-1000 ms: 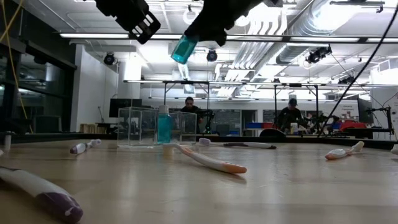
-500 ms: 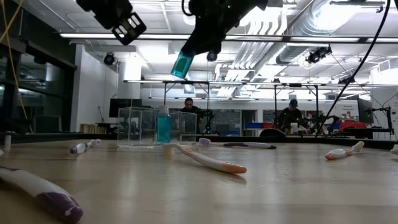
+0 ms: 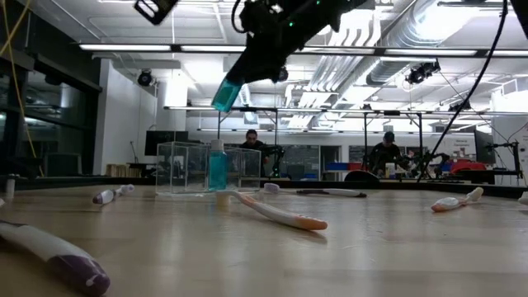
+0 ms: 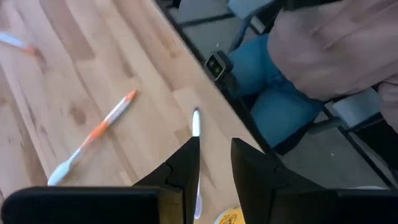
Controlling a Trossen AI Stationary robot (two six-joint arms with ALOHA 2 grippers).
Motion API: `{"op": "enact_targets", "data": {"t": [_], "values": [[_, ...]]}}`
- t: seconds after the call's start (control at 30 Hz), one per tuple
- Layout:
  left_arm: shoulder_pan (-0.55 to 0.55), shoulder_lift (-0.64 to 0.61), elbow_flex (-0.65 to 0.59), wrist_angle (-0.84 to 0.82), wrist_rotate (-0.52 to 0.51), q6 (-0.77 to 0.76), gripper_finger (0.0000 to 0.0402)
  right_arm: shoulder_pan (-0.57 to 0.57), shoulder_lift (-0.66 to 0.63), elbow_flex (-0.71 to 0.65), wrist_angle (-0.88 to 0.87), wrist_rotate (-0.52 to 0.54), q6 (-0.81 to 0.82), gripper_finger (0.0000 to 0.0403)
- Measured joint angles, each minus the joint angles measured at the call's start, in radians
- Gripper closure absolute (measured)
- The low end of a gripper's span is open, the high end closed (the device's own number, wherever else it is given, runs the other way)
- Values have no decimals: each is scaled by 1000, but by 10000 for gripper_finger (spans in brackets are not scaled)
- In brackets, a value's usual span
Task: Pick & Place toothbrushing station
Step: Put the blue mouthwash into the transparent organizer
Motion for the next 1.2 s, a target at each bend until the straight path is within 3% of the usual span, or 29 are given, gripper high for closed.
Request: {"op": "enact_targets", "data": {"t": [0.23,0.57,1.2], "values": [[-33,-81,-73,89,-74,-11,314,-23,35,-2,29,-20,-8,319],[-32,-79,-182,214,-94,-36,314,-43,36,-2,40,-31,-25,319],[-32,-79,-188,240,-95,-51,314,-52,167,-2,111,-76,-29,319]]}}
